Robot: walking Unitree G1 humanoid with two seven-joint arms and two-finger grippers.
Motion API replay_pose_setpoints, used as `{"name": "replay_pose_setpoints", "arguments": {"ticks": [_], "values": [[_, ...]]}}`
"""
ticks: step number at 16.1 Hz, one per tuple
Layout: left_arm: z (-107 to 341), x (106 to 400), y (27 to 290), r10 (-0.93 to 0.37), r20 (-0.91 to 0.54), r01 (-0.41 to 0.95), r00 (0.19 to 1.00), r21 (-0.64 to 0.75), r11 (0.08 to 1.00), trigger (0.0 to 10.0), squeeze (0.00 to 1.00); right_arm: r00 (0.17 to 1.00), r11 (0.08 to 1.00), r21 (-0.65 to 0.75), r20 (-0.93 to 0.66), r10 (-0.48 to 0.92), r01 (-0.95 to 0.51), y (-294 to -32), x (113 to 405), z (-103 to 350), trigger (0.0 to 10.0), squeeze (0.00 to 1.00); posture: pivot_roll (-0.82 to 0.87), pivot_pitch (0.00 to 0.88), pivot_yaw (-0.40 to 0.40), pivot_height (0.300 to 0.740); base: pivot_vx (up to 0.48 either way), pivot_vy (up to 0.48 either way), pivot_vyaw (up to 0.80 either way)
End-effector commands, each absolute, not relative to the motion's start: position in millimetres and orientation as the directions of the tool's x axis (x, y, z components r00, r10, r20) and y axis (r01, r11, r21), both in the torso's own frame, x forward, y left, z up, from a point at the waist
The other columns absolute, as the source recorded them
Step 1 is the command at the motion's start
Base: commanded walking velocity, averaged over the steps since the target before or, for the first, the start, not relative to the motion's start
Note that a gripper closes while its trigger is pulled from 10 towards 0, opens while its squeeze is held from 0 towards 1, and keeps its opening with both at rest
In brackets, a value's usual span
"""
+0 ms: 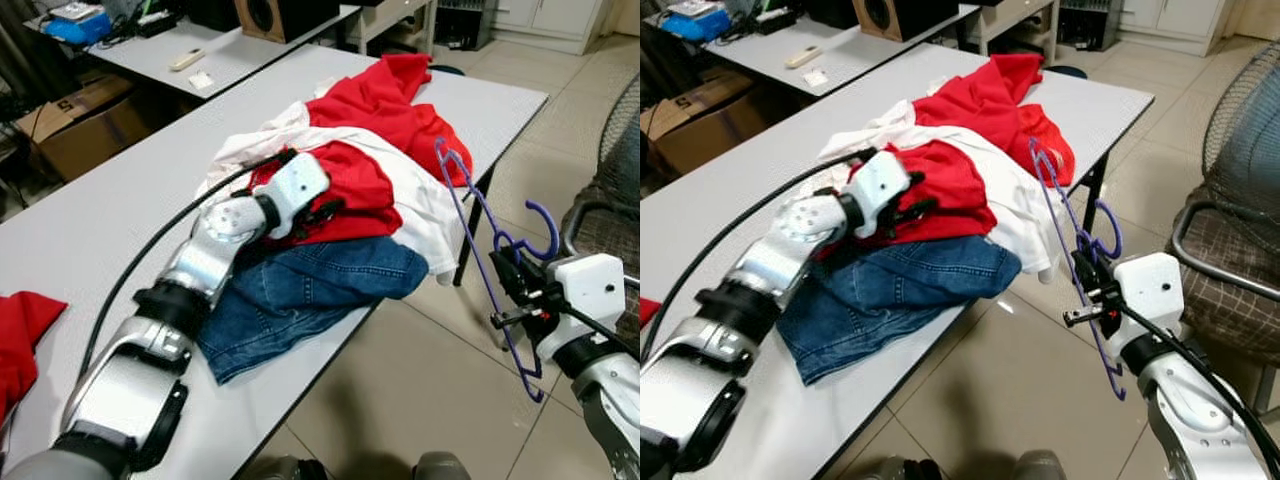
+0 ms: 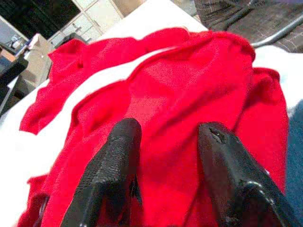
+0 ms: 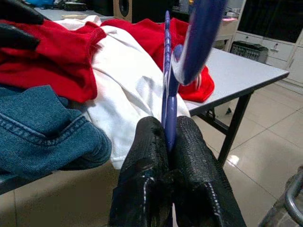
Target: Hang hanger
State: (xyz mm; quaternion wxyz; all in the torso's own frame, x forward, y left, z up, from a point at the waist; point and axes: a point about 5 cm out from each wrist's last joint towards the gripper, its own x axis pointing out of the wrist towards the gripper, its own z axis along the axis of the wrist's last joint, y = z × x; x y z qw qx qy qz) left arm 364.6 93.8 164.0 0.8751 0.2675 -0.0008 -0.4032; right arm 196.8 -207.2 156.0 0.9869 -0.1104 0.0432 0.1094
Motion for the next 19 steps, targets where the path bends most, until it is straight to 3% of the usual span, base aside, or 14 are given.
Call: {"name": "replay_pose_setpoints", "arguments": {"ticks": [1,2,9,19], "values": [[165.6,368.0,98.1,-0.684,-0.21,0.682,0.698,0.488,0.545,2.2,0.0,0.972,0.949,-0.217,-0.094,0.214,-0.23,-206.3,198.7,158.7,10.0,0.0,-0.3,0.0,0.186,0.74,0.0,0.0,0.0],[166.4,369.6,98.2,-0.676,-0.202,0.672,0.708,0.488,0.557,0.0,0.0,0.973,0.949,-0.218,-0.094,0.212,-0.228,-206.4,198.4,158.8,10.0,0.0,-0.3,0.0,0.186,0.74,0.0,0.0,0.0],[158.2,368.9,94.5,-0.701,-0.231,0.707,0.675,0.475,0.524,0.0,0.0,0.973,0.949,-0.219,-0.092,0.21,-0.225,-206.5,198.7,159.1,10.0,0.0,-0.3,0.0,0.188,0.74,0.0,0.0,0.0],[158.5,370.1,96.2,-0.717,-0.21,0.728,0.664,0.4,0.557,0.0,0.0,0.973,0.949,-0.218,-0.091,0.211,-0.226,-206.2,198.6,158.8,10.0,0.0,-0.3,0.0,0.187,0.74,0.0,0.0,0.0]]}}
